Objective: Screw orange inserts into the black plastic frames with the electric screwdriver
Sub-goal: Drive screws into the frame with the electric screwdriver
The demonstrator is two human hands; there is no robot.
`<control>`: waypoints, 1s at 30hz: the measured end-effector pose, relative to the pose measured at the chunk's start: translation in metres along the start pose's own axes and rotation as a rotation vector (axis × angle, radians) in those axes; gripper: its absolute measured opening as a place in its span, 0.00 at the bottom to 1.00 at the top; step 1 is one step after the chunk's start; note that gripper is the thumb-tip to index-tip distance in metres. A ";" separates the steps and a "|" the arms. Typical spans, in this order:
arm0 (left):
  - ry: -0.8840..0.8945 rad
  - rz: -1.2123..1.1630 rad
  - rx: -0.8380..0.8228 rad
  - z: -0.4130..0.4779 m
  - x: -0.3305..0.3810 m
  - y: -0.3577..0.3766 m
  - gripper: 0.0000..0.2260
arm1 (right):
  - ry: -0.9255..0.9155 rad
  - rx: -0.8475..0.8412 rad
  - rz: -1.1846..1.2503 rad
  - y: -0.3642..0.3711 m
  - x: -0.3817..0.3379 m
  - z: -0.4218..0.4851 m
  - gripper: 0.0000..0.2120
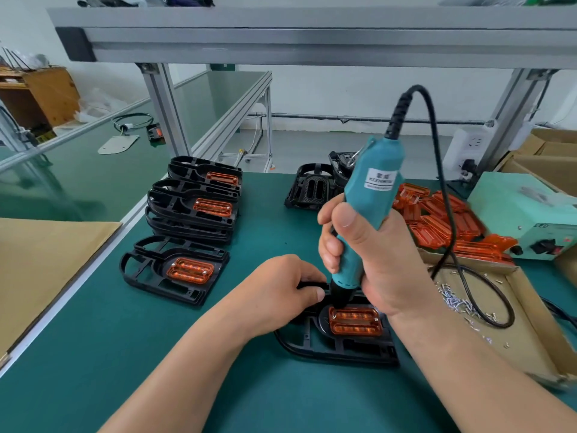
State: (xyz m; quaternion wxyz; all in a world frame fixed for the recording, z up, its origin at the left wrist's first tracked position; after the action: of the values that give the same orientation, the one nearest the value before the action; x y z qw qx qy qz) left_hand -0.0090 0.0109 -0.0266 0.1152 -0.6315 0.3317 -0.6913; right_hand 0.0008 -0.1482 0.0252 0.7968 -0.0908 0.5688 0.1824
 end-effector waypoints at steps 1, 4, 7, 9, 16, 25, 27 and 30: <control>-0.002 -0.002 -0.012 -0.001 0.001 0.000 0.06 | -0.001 -0.005 -0.001 0.001 0.000 0.000 0.36; -0.013 -0.010 -0.023 -0.002 0.003 0.000 0.06 | -0.004 -0.006 0.003 0.002 0.000 0.001 0.37; -0.027 -0.007 -0.016 -0.003 0.004 -0.001 0.06 | 0.009 0.000 -0.001 0.000 0.002 0.001 0.29; -0.026 -0.003 -0.013 -0.003 0.004 -0.001 0.06 | 0.008 0.008 -0.013 -0.001 0.002 0.001 0.21; -0.008 -0.011 -0.021 -0.003 0.008 -0.002 0.18 | -0.001 -0.044 -0.031 0.003 0.003 0.000 0.18; -0.022 0.000 -0.009 0.001 0.005 0.000 0.17 | 0.014 -0.109 0.052 -0.007 0.004 0.000 0.23; -0.027 -0.005 -0.011 0.001 0.004 0.001 0.13 | -0.004 -0.102 0.059 -0.006 0.002 -0.001 0.26; -0.037 -0.022 -0.009 0.002 0.001 0.002 0.04 | -0.071 -0.062 0.056 -0.003 -0.004 -0.001 0.26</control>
State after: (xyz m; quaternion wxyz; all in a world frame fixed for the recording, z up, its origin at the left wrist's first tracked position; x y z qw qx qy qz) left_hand -0.0081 0.0083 -0.0264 0.1109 -0.6483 0.3253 -0.6794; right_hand -0.0001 -0.1523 0.0278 0.8080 -0.0929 0.5364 0.2252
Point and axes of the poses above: each hand's wrist, its own z-axis towards the middle knuckle, its own y-axis out of the palm, x = y × z, the point moved 2 cm from there along z, towards the middle knuckle, and after that the axes turned 11 degrees about -z, right-handed, at the moved point
